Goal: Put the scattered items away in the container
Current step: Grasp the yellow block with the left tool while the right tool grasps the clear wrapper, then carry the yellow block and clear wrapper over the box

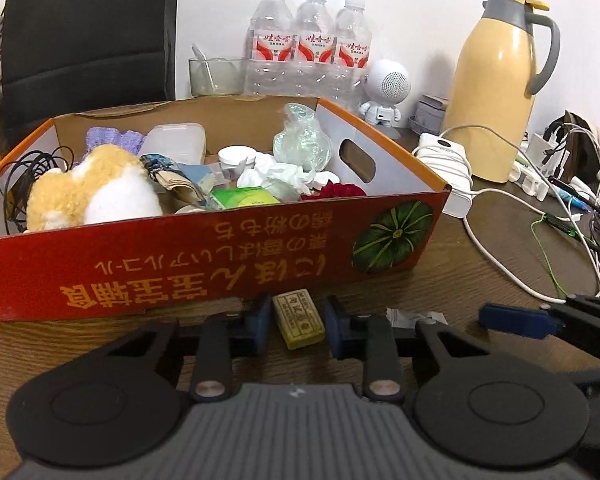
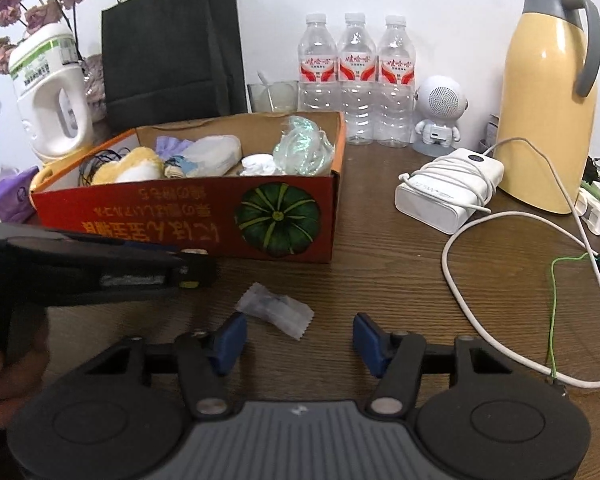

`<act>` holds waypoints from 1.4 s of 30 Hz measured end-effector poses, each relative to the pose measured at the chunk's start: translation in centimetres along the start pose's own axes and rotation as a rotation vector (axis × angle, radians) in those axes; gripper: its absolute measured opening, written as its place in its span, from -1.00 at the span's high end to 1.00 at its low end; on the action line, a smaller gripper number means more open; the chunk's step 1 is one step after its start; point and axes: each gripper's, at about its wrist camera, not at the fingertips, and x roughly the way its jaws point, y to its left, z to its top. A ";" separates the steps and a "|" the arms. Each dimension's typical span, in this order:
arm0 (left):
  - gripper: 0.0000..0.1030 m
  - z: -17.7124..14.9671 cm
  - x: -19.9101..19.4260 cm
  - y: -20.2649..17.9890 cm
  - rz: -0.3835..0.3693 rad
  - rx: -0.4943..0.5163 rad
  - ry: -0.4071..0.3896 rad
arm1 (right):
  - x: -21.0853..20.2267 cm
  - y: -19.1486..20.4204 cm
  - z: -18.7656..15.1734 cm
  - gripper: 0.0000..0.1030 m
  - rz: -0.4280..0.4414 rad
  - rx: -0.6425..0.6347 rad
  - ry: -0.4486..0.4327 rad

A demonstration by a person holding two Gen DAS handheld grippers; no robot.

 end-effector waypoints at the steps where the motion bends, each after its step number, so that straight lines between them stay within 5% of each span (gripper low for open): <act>1: 0.53 -0.2 -0.3 0.1 0.000 -0.002 0.000 | 0.2 0.0 0.1 -0.08 -0.002 -0.003 0.001; 12: 0.55 -2.6 -7.0 3.6 0.022 -0.063 -0.058 | 1.9 0.8 1.2 -0.04 0.016 -0.055 0.003; 16: 0.55 -3.0 -8.6 4.4 0.030 -0.087 -0.075 | 2.1 1.5 1.6 0.67 0.024 -0.065 0.001; 24: 0.56 -3.3 -11.7 4.0 0.075 -0.053 -0.119 | 0.6 3.3 0.7 0.70 0.011 -0.079 -0.021; 42: 0.55 -8.0 -18.8 0.9 0.076 -0.079 -0.140 | -12.1 6.4 -4.7 0.70 0.079 0.012 -0.212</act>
